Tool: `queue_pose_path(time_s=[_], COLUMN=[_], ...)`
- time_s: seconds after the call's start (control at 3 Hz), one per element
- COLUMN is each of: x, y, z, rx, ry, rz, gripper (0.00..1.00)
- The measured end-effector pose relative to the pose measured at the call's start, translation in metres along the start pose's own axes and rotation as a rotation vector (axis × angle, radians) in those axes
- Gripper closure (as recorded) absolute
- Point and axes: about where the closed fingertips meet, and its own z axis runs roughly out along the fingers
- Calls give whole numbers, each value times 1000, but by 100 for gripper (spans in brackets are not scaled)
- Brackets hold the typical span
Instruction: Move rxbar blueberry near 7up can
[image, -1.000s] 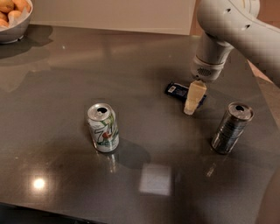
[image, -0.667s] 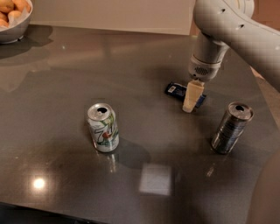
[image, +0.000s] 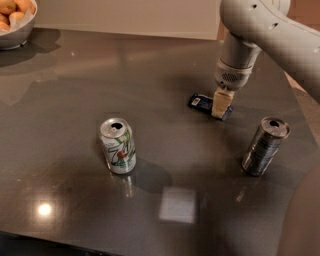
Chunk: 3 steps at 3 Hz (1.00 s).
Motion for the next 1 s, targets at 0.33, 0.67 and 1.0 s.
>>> queue_pose_path(time_s=[0.33, 0.67, 1.0], x=[-13, -27, -41], y=[19, 54, 98], z=[-13, -26, -38], rx=[-19, -54, -100], ry=[-24, -52, -75], rz=[-61, -155, -262], gripper=[100, 100, 100])
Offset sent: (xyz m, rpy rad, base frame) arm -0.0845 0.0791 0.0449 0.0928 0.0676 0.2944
